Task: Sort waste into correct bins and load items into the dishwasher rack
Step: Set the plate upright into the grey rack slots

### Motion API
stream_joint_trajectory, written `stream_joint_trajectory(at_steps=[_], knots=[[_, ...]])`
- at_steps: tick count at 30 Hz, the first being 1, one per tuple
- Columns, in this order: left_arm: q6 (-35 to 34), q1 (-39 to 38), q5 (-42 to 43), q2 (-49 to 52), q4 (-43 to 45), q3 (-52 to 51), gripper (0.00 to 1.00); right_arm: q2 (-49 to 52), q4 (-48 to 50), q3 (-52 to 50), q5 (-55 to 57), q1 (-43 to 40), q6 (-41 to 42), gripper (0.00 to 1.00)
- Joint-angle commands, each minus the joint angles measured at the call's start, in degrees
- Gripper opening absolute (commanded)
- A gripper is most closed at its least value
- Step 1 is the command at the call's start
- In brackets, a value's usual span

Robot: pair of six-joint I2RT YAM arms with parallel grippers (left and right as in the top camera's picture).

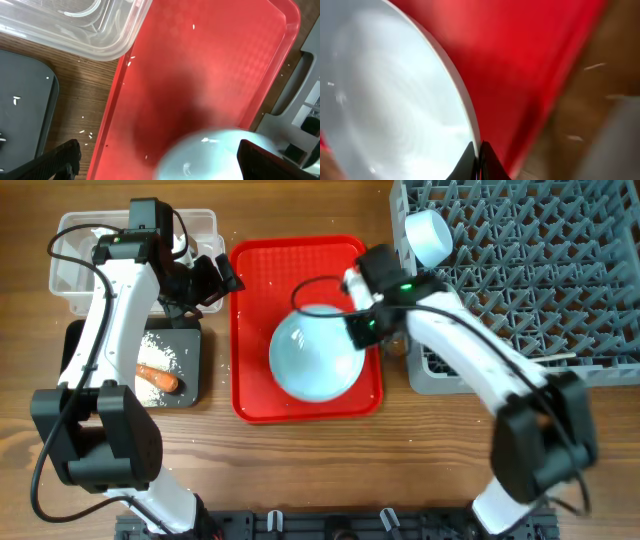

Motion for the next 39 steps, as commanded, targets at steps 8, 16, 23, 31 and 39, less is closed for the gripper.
stream_joint_trajectory(at_steps=[8,16,23,31,39], knots=[[-0.1,0.0,-0.2,-0.7,0.0,0.2,1.0,-21.7,2.4,4.5,36.6,-12.2,2.2,0.04],[-0.1,0.0,-0.2,-0.7,0.0,0.2,1.0,-15.3,20.3,4.5,46.7,-22.5,-10.8,0.04],[-0.1,0.0,-0.2,-0.7,0.0,0.2,1.0,-7.0,27.2,4.5,49.1,-23.0,-21.9,0.04],[-0.1,0.0,-0.2,-0.7,0.0,0.2,1.0,-0.1,27.0,4.5,50.7,-25.0,-23.1,0.04],[-0.1,0.0,-0.2,-0.7,0.0,0.2,1.0,-0.4,27.8,4.5,49.3,-25.0,-23.1,0.36]])
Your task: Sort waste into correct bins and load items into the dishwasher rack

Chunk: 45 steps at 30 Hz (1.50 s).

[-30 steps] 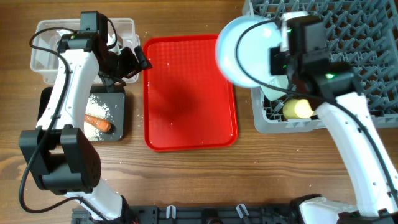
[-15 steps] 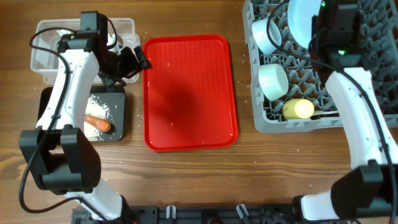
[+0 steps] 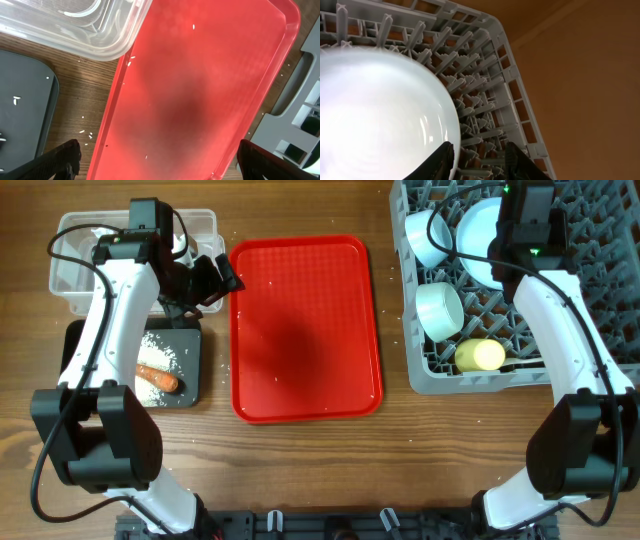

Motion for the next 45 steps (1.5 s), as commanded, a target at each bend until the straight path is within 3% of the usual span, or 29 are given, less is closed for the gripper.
stream_joint_trajectory(at_steps=[1,5,8,10,13,16,22,34,38,40,45], knots=[[-0.1,0.0,-0.1,-0.7,0.0,0.2,1.0,1.0,0.8,1.0,0.0,0.0,-0.5,0.36],[-0.1,0.0,-0.1,-0.7,0.0,0.2,1.0,0.8,-0.4,1.0,0.0,0.0,5.2,0.38],[-0.1,0.0,-0.1,-0.7,0.0,0.2,1.0,0.8,-7.5,1.0,-5.4,-1.7,16.2,0.53],[-0.1,0.0,-0.1,-0.7,0.0,0.2,1.0,0.8,-14.6,1.0,-18.6,-6.1,25.8,0.59],[-0.1,0.0,-0.1,-0.7,0.0,0.2,1.0,0.8,-21.5,1.0,-45.7,-14.1,29.6,0.69],[-0.1,0.0,-0.1,-0.7,0.0,0.2,1.0,0.8,-23.9,1.0,-54.3,-19.3,34.7,0.68],[-0.1,0.0,-0.1,-0.7,0.0,0.2,1.0,1.9,-21.3,0.9,-50.6,-19.3,40.0,0.61],[-0.1,0.0,-0.1,-0.7,0.0,0.2,1.0,4.7,-23.8,0.9,-47.5,-19.4,40.2,0.61],[-0.1,0.0,-0.1,-0.7,0.0,0.2,1.0,7.2,-21.6,0.8,-45.0,-19.4,40.3,0.56],[-0.1,0.0,-0.1,-0.7,0.0,0.2,1.0,8.2,-20.6,0.8,-44.9,-19.4,40.2,0.53],[-0.1,0.0,-0.1,-0.7,0.0,0.2,1.0,8.9,-17.7,0.8,-44.9,-19.5,40.2,0.22]])
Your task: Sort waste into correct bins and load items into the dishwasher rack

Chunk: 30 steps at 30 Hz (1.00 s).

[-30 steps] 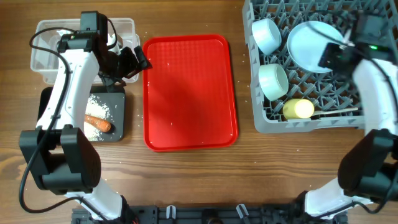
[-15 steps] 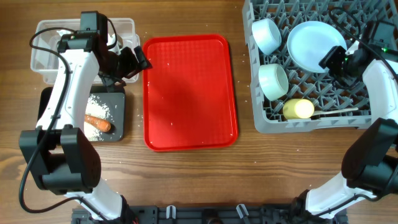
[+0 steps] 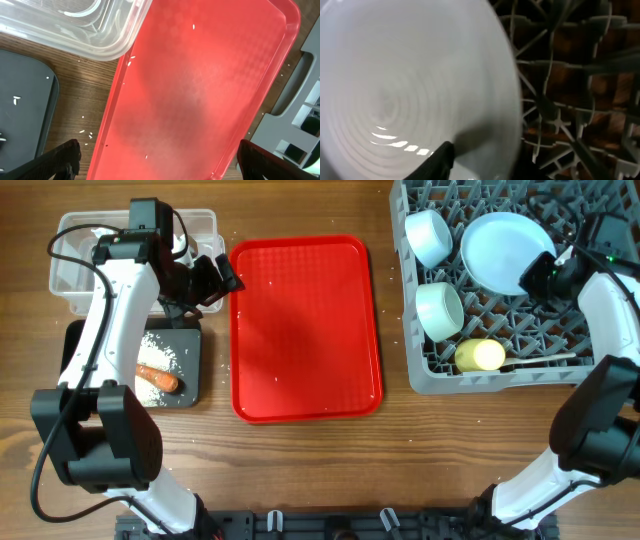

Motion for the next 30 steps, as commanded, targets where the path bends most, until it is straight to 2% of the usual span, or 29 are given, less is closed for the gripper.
stream_joint_trajectory(at_steps=[1,2,5,10,15,20,22,24,26,30], knots=[[-0.1,0.0,-0.1,-0.7,0.0,0.2,1.0,1.6,1.3,0.2,1.4,0.0,0.0,0.13],[-0.1,0.0,-0.1,-0.7,0.0,0.2,1.0,1.6,2.1,0.3,1.4,0.0,0.0,0.04],[-0.1,0.0,-0.1,-0.7,0.0,0.2,1.0,0.5,3.2,0.3,1.4,-0.2,-0.4,0.04],[-0.1,0.0,-0.1,-0.7,0.0,0.2,1.0,-6.7,6.2,0.3,2.1,-0.2,-4.9,0.04],[-0.1,0.0,-0.1,-0.7,0.0,0.2,1.0,-16.9,8.2,0.3,13.2,0.1,-6.6,0.04],[-0.1,0.0,-0.1,-0.7,0.0,0.2,1.0,-21.4,10.0,0.3,30.3,5.2,-17.6,0.04],[-0.1,0.0,-0.1,-0.7,0.0,0.2,1.0,-20.9,11.1,0.3,37.9,9.4,-25.0,0.04],[-0.1,0.0,-0.1,-0.7,0.0,0.2,1.0,-19.5,14.1,0.3,44.2,13.7,-36.7,0.04],[-0.1,0.0,-0.1,-0.7,0.0,0.2,1.0,-17.9,18.1,0.3,49.9,16.5,-43.3,0.04],[-0.1,0.0,-0.1,-0.7,0.0,0.2,1.0,-14.5,20.6,0.3,51.9,18.6,-50.4,0.04]])
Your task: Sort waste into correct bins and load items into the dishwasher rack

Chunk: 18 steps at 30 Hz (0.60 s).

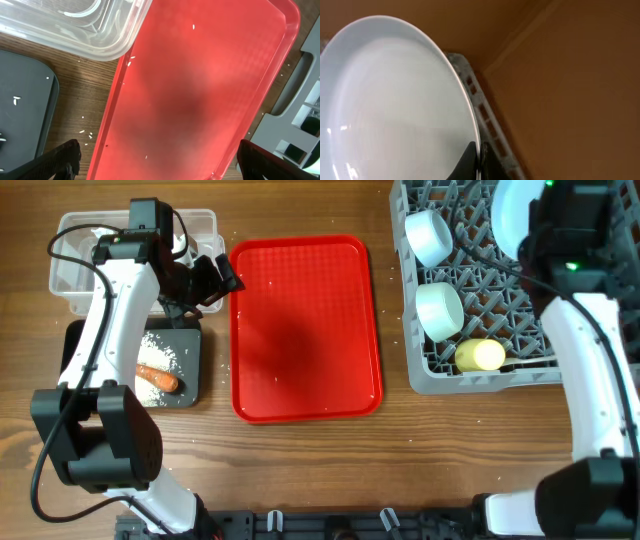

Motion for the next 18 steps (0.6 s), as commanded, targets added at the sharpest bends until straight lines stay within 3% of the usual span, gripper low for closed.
stream_joint_trajectory(at_steps=[1,14,15,16,18], knots=[[-0.1,0.0,-0.1,-0.7,0.0,0.2,1.0,4.3,0.5,0.0,5.1,0.8,-9.4,0.04],[-0.1,0.0,-0.1,-0.7,0.0,0.2,1.0,10.4,0.9,-0.1,1.8,4.6,-9.8,0.04],[-0.1,0.0,-0.1,-0.7,0.0,0.2,1.0,10.4,0.9,-0.1,1.8,5.0,-10.0,0.12],[-0.1,0.0,-0.1,-0.7,0.0,0.2,1.0,10.4,0.9,-0.1,1.8,5.6,-10.0,0.45],[-0.1,0.0,-0.1,-0.7,0.0,0.2,1.0,10.4,0.9,-0.1,1.8,6.1,-10.0,0.73]])
